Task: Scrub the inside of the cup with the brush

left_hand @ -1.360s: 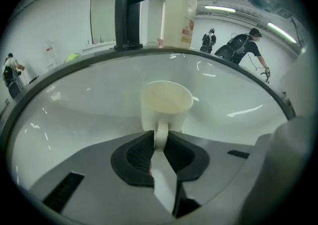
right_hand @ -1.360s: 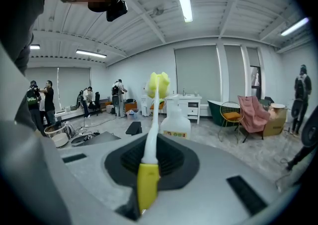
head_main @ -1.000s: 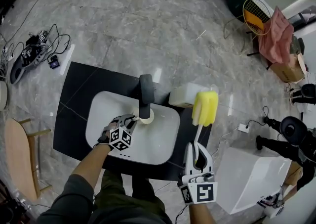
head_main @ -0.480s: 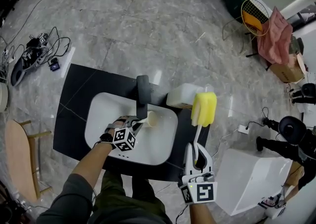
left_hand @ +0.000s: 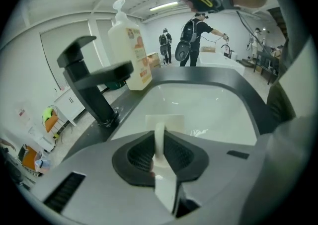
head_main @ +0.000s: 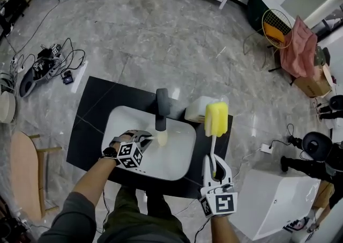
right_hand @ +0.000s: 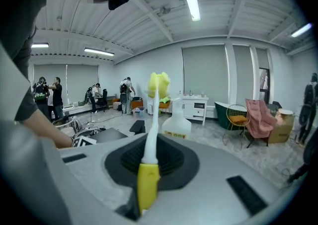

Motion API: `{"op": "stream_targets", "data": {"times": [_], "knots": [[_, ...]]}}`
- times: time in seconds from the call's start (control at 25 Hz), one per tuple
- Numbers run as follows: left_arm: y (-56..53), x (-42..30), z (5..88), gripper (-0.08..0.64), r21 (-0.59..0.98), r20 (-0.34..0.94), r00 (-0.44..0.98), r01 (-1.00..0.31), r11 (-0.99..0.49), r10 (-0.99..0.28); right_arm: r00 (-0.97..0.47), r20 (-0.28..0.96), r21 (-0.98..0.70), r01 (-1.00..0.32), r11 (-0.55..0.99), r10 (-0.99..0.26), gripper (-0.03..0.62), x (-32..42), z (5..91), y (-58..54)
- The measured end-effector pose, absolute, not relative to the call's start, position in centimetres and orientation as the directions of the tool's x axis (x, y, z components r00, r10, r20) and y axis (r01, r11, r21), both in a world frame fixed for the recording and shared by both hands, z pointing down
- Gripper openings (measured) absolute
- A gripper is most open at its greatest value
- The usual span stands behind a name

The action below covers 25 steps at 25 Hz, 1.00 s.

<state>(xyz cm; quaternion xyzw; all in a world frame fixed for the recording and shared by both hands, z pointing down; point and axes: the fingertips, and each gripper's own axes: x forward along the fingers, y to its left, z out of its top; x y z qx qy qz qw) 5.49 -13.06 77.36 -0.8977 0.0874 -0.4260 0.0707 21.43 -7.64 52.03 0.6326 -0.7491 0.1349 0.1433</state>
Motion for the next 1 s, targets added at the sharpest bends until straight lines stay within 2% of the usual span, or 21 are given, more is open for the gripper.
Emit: {"op": "stream_targets", "data": {"times": [0.6, 1.0], "knots": [[-12.5, -0.8, 63.2, 0.045, -0.231, 0.762, 0.617, -0.029, -0.973, -0.199, -0.257, 0.409, 0.11, -0.939, 0.326, -0.876, 0.023, 19.3, 48.3, -6.3], [-12.9, -3.2, 54.2, 0.044, -0.272, 0.721, 0.654, -0.04, -0.961, -0.231, -0.326, 0.447, 0.181, -0.879, 0.441, -0.833, 0.023, 18.1, 45.8, -4.5]]}}
